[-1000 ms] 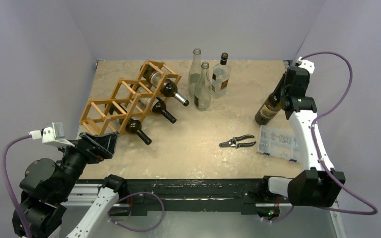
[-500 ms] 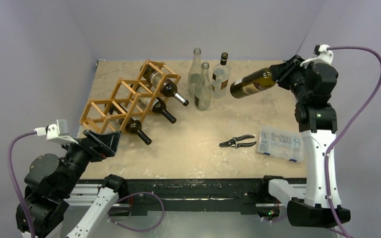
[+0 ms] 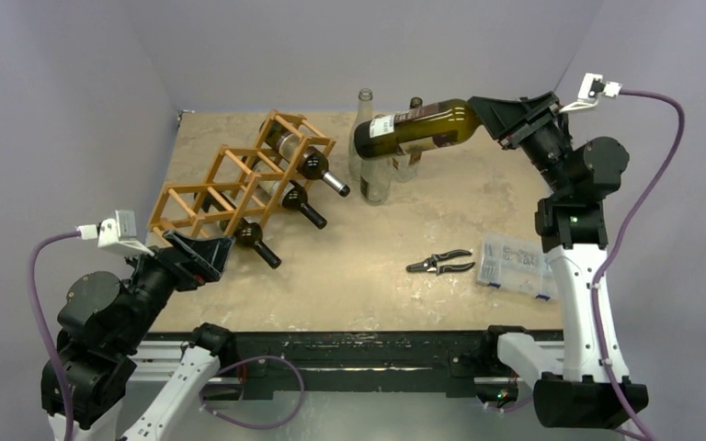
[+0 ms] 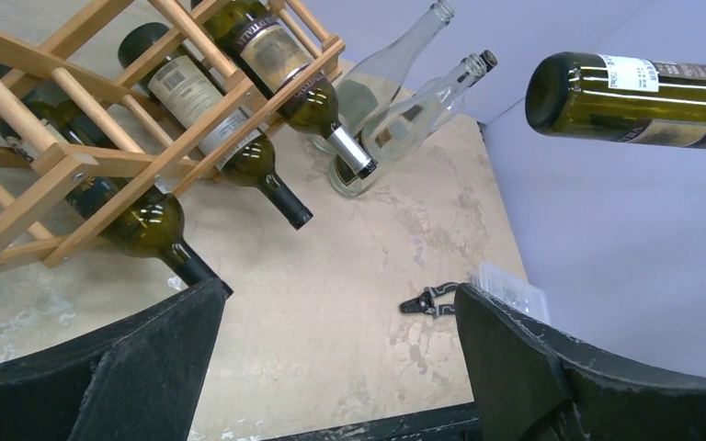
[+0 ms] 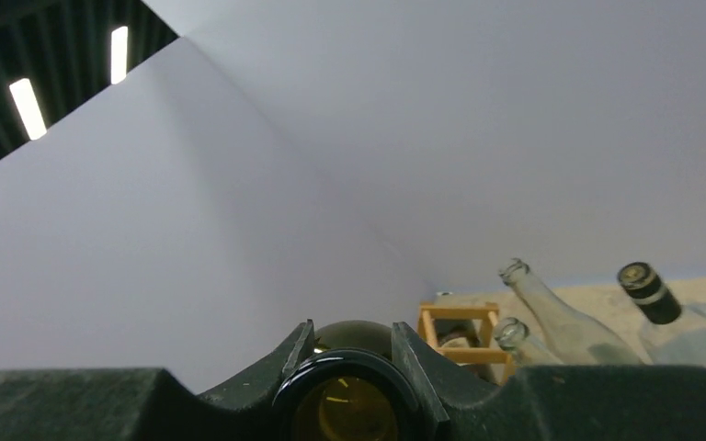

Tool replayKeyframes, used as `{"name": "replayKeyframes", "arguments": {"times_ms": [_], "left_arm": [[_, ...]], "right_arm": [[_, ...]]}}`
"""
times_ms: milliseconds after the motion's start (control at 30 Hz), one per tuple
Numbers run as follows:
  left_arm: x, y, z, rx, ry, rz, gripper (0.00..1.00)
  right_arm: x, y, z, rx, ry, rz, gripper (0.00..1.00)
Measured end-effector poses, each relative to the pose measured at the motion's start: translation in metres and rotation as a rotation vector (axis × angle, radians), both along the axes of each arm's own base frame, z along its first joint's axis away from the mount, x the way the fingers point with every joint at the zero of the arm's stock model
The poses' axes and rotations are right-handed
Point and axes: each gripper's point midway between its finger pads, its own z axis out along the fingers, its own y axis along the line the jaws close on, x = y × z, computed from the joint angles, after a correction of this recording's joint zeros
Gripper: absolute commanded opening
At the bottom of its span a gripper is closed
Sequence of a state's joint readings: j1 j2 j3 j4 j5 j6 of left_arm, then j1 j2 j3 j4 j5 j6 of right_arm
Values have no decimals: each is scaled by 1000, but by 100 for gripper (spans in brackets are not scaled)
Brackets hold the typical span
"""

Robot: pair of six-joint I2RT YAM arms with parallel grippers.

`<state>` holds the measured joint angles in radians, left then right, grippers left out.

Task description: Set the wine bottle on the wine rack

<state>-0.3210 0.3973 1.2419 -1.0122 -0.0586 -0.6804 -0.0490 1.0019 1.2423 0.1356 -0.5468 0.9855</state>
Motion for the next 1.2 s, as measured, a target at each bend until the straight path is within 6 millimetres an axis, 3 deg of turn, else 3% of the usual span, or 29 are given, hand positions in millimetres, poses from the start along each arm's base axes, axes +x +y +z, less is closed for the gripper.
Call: {"name": "replayKeyframes", "arguments": {"times_ms": [100,300,400,667,733,767,1067,1200], "left_arm": [[8,-7,1,-24,2,-14,95],[21,-24,2,-93,21,-62,96],[25,-32,7,-134,17,-88,97],[45,-56,16,-329,-37,-146,98],[53,-61,14,-407,-57,-151,99],[66,-66,13,-512,-80,-149,99],[109,-61,43,-675,-261,-84,100],[130,-54,52,-722,-333,-29,100]], "right_arm": [[4,22,-4,96,24,104,0],[-1,104,-20,254,135,334,0],[-4,134,-34,326,177,402,0],[24,194,-59,523,245,445,0],[27,208,-66,564,264,461,0],[30,226,-79,609,305,477,0],[12,270,-90,686,370,503,0],[7,284,-80,723,367,505,0]]}}
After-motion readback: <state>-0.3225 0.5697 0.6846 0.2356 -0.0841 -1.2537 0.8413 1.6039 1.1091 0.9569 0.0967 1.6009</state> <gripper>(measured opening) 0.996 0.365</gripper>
